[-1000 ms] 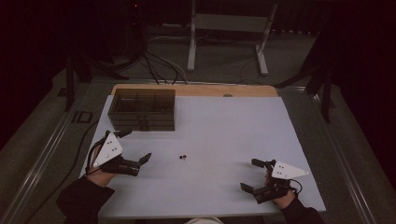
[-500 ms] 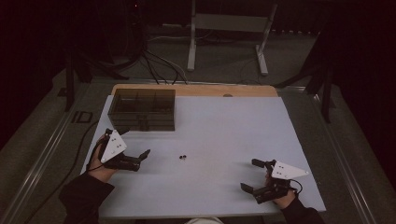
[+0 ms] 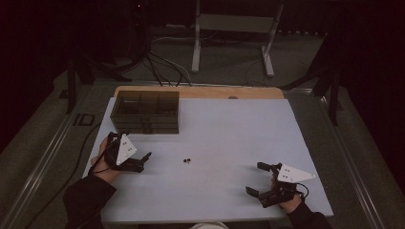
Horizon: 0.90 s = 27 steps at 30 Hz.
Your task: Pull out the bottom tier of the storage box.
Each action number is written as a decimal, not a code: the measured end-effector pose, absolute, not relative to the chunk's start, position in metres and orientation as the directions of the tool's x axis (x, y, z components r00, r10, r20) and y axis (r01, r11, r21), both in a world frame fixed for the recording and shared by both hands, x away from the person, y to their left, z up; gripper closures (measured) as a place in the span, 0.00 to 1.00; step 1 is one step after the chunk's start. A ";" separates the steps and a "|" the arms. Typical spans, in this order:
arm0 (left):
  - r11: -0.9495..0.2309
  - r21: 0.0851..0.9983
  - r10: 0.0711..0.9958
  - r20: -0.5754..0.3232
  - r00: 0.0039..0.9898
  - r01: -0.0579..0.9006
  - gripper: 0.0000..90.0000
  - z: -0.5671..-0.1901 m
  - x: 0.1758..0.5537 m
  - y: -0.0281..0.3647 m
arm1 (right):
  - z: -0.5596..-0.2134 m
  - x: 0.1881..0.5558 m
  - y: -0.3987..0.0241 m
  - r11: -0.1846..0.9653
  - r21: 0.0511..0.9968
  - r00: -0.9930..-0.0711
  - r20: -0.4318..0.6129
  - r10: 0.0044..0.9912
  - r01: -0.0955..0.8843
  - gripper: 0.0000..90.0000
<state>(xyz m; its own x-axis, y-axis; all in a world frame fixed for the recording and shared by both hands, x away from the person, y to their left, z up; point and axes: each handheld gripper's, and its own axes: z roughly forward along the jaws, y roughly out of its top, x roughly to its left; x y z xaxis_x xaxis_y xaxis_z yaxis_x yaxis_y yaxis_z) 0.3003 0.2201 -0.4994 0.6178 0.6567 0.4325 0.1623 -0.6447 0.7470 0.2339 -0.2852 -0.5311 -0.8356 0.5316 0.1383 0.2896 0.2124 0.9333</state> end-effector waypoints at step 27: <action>-0.883 0.428 0.457 0.696 0.553 0.192 0.06 -0.514 0.315 0.197 | -0.531 0.235 -0.285 0.204 0.930 -0.830 0.157 0.535 0.307 0.00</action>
